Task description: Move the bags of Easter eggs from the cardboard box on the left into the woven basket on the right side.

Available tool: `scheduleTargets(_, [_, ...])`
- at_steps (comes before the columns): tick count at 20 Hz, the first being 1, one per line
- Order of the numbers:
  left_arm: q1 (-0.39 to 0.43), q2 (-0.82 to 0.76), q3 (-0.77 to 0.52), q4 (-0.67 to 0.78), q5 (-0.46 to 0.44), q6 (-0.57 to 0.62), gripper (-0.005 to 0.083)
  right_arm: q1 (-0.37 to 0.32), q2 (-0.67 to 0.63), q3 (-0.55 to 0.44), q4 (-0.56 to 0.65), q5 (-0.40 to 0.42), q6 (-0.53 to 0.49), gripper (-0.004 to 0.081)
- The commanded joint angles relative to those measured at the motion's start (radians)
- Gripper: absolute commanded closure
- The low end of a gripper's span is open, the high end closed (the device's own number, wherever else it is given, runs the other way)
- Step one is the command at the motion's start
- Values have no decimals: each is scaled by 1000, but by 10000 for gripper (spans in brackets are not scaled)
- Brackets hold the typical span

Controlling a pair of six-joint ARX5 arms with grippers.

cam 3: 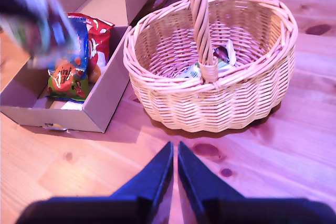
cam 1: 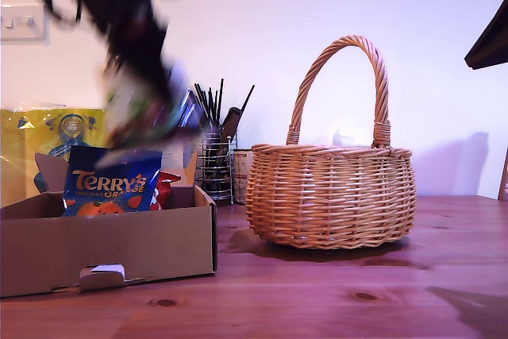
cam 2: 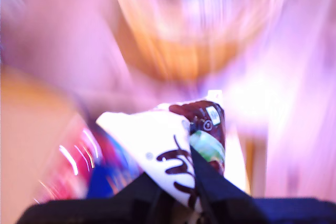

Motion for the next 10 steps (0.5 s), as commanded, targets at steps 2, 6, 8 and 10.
scheduleTargets(2, [-21,18,-3,88,77,-79,797,5,0,12,22,-6,0,782])
scheduleTargets(6, [-72,86,-3,346,87,-150,797,5,0,12,22,-6,1,782])
scheduleTargets(8, [-97,132,-3,496,97,-187,797,5,0,12,21,-7,1,782])
scheduleTargets(10, [-113,181,-3,593,98,-226,797,5,0,12,22,-7,1,782])
